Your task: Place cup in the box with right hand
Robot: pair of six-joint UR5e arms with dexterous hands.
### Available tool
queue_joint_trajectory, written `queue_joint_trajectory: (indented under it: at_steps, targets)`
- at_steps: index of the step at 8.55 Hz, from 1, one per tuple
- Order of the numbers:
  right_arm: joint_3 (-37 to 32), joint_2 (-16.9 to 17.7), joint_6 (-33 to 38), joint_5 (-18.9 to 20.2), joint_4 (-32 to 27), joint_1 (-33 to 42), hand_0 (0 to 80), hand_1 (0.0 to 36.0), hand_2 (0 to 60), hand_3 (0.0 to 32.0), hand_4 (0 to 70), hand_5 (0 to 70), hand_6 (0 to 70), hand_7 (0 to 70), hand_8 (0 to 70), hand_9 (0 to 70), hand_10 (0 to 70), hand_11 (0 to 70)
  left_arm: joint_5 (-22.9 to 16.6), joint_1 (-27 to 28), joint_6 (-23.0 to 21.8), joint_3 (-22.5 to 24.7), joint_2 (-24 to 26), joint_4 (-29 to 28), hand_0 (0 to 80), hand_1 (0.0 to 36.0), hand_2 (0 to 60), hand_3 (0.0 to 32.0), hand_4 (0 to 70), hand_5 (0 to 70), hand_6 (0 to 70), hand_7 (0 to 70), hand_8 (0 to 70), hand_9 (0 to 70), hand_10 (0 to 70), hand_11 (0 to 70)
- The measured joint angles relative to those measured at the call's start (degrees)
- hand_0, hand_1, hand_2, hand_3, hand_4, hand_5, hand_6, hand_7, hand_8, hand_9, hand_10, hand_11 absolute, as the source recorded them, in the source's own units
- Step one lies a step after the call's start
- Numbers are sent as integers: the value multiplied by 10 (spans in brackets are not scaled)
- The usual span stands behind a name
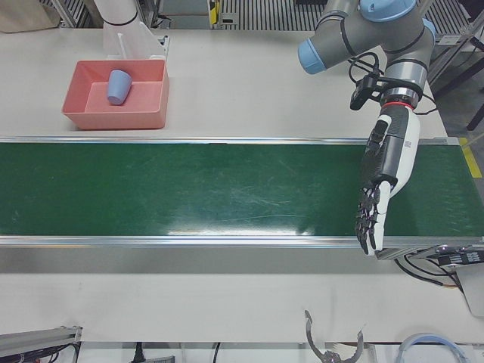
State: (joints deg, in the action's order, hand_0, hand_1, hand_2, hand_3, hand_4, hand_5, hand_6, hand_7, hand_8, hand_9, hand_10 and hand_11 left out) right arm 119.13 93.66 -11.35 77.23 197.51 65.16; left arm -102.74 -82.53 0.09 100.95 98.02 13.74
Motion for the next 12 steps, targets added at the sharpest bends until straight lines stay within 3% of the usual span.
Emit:
queue_joint_trajectory:
  at_steps: [1,2,5,6,7,8,9,12]
  targets:
    - [-16,24,12,16,-28,38,585,201,80,0,174,77,63,195,109,193,46,88,0,0,0,0,0,0,0,0,0,0,0,0,0,0,0,0,0,0]
    - [-39,45,18,40,-64,83,596,172,20,0,199,77,61,182,110,192,48,92,0,0,0,0,0,0,0,0,0,0,0,0,0,0,0,0,0,0]
    - [-139,96,21,96,-201,207,606,190,42,0,231,77,67,212,113,200,45,87,0,0,0,0,0,-1,0,0,0,0,0,0,0,0,0,0,0,0]
    - [-150,106,20,103,-215,227,604,189,42,0,230,78,68,215,114,203,50,95,0,0,0,-1,0,-1,0,0,0,0,0,0,0,0,0,0,0,0]
    - [-154,109,20,107,-220,236,586,218,110,0,203,77,68,217,115,202,49,93,0,0,0,-1,0,-1,0,0,0,0,0,0,0,0,0,0,0,0]
    - [-154,107,19,109,-220,240,607,193,46,0,256,76,69,222,114,203,46,88,0,0,0,-1,0,-1,0,0,0,0,0,0,0,0,0,0,0,0]
    - [-152,105,19,110,-220,242,614,185,23,0,272,76,69,225,112,201,42,82,0,0,0,-1,0,-1,0,0,0,0,0,0,0,0,0,0,0,0]
    - [-143,114,21,112,-215,253,606,215,70,0,171,80,61,188,102,181,22,56,0,0,0,-1,0,0,0,0,0,0,0,0,0,0,0,0,0,0]
